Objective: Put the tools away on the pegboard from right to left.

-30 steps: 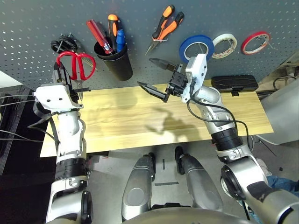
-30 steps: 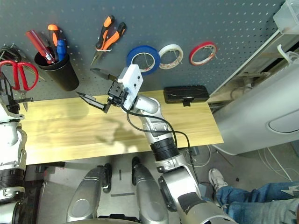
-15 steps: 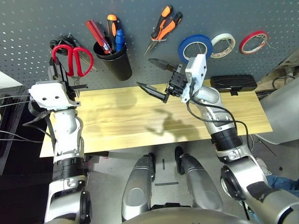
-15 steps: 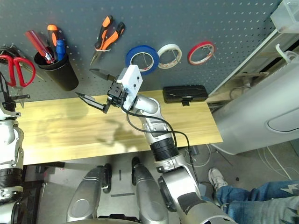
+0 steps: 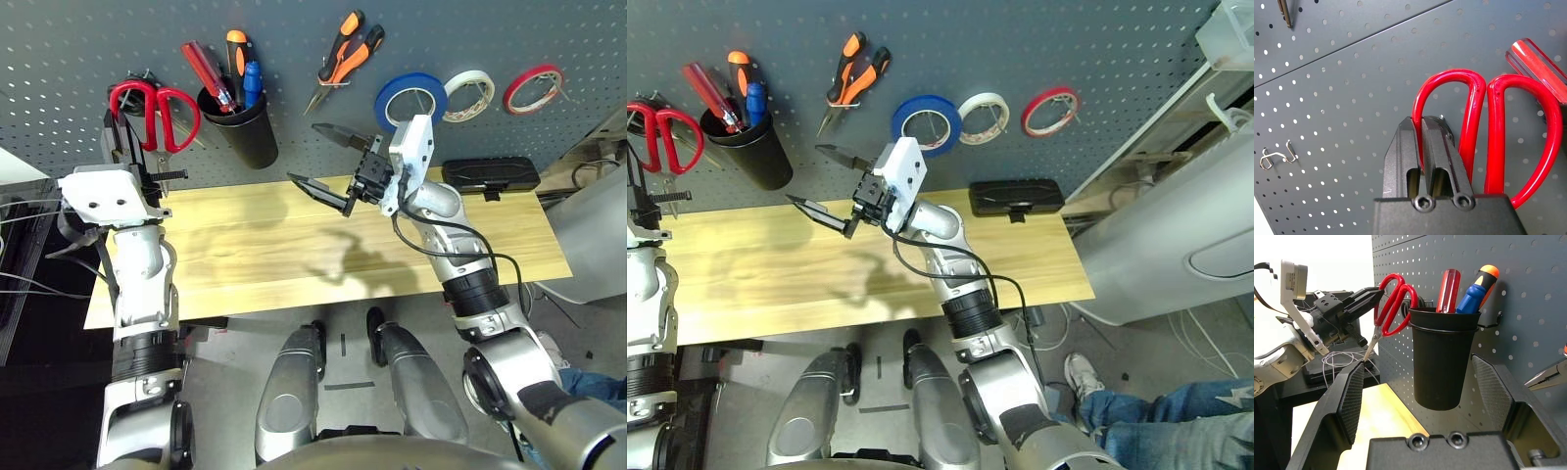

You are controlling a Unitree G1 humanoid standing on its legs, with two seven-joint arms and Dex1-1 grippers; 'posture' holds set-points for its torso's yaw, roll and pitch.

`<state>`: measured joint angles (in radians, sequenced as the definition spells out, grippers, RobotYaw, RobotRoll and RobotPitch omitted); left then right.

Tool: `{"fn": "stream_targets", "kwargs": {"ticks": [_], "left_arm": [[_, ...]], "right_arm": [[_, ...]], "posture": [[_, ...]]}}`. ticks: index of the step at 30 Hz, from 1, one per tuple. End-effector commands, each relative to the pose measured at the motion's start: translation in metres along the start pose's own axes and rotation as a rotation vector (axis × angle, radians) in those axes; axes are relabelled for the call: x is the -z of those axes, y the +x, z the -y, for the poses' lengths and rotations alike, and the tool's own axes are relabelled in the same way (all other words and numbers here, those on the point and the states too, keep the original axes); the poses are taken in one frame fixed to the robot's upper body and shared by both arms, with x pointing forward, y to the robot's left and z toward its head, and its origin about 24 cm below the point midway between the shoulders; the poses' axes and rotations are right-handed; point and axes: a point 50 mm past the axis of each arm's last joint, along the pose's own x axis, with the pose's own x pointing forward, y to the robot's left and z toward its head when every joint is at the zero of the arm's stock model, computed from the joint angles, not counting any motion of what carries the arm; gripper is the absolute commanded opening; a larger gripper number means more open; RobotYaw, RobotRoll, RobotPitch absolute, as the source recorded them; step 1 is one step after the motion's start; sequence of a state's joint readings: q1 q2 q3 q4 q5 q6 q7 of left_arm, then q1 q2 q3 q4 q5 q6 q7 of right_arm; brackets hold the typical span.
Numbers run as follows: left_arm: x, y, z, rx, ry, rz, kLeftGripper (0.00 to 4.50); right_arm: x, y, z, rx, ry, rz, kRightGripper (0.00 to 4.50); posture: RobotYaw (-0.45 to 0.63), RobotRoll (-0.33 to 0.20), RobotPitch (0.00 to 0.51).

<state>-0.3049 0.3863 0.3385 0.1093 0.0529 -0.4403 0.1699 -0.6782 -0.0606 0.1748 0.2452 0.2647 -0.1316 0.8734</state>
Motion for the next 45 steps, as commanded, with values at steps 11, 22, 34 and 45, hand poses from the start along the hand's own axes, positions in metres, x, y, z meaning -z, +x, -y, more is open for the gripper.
{"fn": "stream_targets", "kwargs": {"ticks": [11, 22, 34, 45], "left_arm": [[0.011, -0.006, -0.018, -0.093, 0.013, -0.076, 0.04], [0.034, -0.007, -0.013, -0.066, -0.04, -0.227, 0.04], [0.073, -0.044, 0.028, 0.237, -0.043, -0.457, 3.14], [0.091, -0.084, 0.068, 0.465, -0.125, -0.667, 4.45]], "right_arm": [[0.004, 0.001, -0.005, -0.016, 0.014, -0.007, 4.5], [0.005, 0.002, -0.004, -0.019, 0.014, -0.011, 4.5], [0.031, -0.023, 0.014, 0.25, 0.153, -0.087, 4.5], [0.094, -0.105, 0.032, 0.707, 0.289, -0.342, 4.5]], "posture": [[0.15, 0.0, 0.274], [0.15, 0.0, 0.272], [0.15, 0.0, 0.272], [0.14, 0.0, 0.296]]}}
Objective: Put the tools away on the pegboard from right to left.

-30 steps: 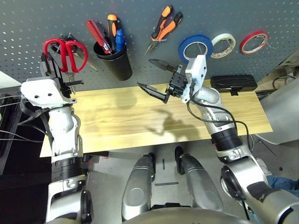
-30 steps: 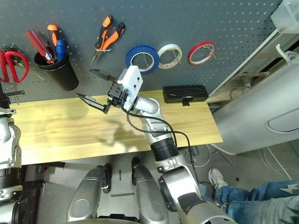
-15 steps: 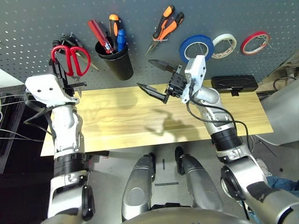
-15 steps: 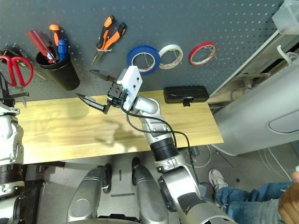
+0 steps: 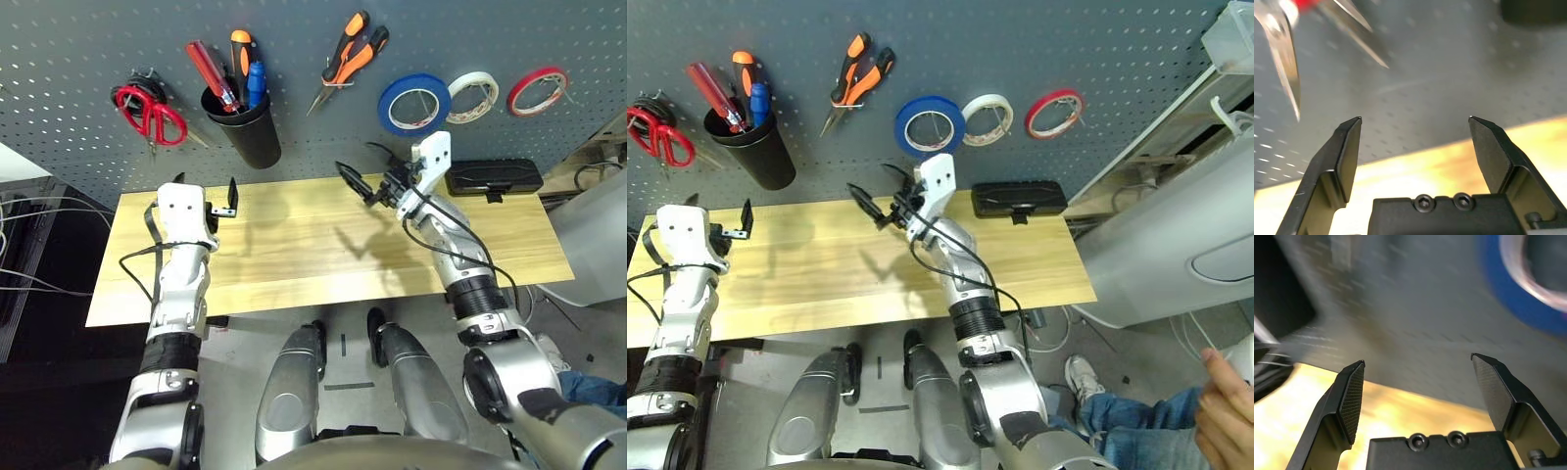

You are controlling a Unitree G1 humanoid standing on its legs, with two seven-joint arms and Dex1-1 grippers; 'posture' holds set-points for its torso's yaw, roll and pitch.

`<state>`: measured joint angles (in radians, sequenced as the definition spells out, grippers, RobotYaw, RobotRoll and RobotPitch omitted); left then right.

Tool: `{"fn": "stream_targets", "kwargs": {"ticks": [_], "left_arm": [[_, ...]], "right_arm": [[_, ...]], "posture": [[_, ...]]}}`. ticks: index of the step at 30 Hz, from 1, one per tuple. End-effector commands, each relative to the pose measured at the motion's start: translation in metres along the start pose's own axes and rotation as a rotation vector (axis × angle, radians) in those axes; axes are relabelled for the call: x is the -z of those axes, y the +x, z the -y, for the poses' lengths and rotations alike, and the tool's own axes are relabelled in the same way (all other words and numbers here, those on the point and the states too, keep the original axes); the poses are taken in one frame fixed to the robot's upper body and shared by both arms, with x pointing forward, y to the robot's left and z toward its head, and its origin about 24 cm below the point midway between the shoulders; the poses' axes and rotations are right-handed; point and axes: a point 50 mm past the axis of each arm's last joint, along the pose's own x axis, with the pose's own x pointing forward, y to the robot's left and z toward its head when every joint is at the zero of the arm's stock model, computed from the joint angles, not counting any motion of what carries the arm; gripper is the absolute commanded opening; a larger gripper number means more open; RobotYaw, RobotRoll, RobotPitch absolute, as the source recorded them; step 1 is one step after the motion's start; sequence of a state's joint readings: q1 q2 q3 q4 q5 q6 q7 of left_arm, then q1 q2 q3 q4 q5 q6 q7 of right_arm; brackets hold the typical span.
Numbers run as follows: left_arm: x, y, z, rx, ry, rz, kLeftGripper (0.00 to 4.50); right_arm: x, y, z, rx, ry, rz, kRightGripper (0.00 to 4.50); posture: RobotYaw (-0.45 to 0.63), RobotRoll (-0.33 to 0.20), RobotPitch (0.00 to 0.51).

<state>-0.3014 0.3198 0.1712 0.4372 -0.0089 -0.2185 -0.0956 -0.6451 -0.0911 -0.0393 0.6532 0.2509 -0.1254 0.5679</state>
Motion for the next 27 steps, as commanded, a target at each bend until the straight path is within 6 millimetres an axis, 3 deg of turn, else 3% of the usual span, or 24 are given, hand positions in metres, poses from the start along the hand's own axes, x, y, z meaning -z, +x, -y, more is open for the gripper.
{"fn": "stream_targets", "kwargs": {"ticks": [1, 8, 16, 24, 27], "left_arm": [[0.02, -0.009, 0.013, 0.06, -0.016, -0.099, 4.45], [0.034, -0.014, 0.031, 0.134, -0.04, -0.208, 4.45], [0.042, -0.011, 0.048, 0.19, -0.04, -0.283, 4.45], [0.047, -0.003, 0.047, 0.1, -0.059, -0.324, 4.45], [0.048, 0.001, 0.044, 0.083, -0.05, -0.334, 4.45]], "right_arm": [[0.022, -0.015, 0.015, 0.11, 0.019, -0.069, 4.5], [0.037, -0.039, 0.04, 0.27, 0.013, -0.131, 4.5], [0.036, -0.067, 0.078, 0.529, 0.019, -0.171, 4.5], [0.035, -0.09, 0.098, 0.599, -0.001, -0.211, 4.5], [0.033, -0.094, 0.104, 0.607, -0.023, -0.222, 4.5]], "posture": [[0.14, 0.0, 0.297], [0.13, 0.0, 0.3], [0.07, 0.0, 0.305], [0.06, 0.0, 0.29], [0.05, 0.0, 0.261]]}}
